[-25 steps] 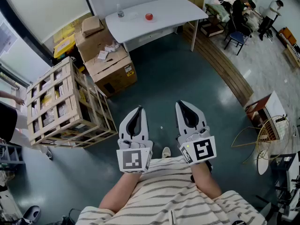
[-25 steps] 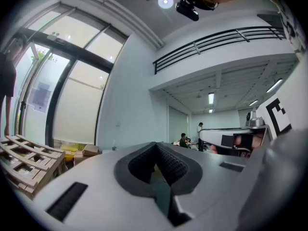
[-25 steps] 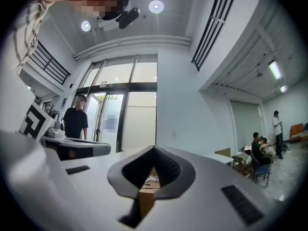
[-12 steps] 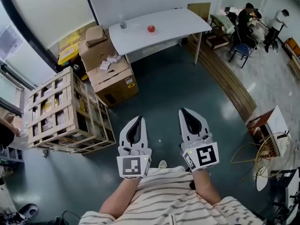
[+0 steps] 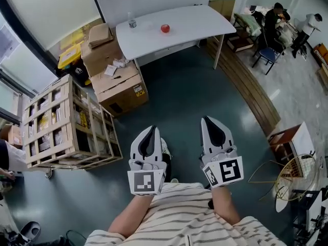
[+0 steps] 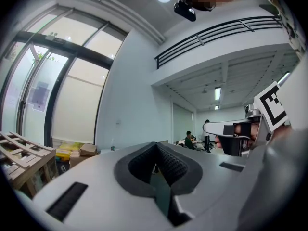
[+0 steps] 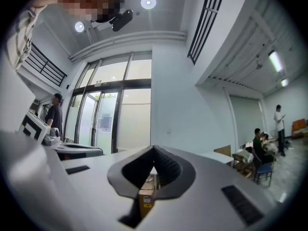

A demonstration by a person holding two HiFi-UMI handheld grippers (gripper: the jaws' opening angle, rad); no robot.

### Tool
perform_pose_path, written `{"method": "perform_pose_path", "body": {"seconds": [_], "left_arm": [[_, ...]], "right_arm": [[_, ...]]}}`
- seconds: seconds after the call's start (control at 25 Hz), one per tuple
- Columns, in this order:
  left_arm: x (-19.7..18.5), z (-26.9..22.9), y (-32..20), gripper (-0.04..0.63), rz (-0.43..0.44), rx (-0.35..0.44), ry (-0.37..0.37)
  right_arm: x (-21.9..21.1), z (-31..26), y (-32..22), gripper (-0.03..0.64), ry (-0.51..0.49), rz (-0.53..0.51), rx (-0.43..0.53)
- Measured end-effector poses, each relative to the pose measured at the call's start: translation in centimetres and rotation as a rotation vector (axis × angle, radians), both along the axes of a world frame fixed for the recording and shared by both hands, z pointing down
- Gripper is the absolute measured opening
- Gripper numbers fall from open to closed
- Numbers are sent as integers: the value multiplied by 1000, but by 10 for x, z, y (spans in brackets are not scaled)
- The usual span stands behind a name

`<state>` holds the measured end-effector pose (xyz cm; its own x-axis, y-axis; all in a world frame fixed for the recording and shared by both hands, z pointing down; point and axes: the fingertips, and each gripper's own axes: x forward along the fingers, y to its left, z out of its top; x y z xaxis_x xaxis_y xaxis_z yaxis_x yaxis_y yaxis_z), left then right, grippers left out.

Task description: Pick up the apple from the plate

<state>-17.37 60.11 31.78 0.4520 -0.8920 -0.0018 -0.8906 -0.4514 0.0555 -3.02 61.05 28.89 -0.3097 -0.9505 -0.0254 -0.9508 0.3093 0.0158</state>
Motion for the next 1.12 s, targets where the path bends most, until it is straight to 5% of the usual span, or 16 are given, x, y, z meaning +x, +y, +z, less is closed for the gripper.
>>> {"method": "perform_pose_path", "body": {"seconds": [0.56,1.12], "left_arm": [[14,-21,-246,5,40,27,87],[20,-10,-365,5,84,-5,96]], "right_arm": [[6,-16,-234,5,49,61,-7],[-5,-16,-371,5,58,42,11]]}}
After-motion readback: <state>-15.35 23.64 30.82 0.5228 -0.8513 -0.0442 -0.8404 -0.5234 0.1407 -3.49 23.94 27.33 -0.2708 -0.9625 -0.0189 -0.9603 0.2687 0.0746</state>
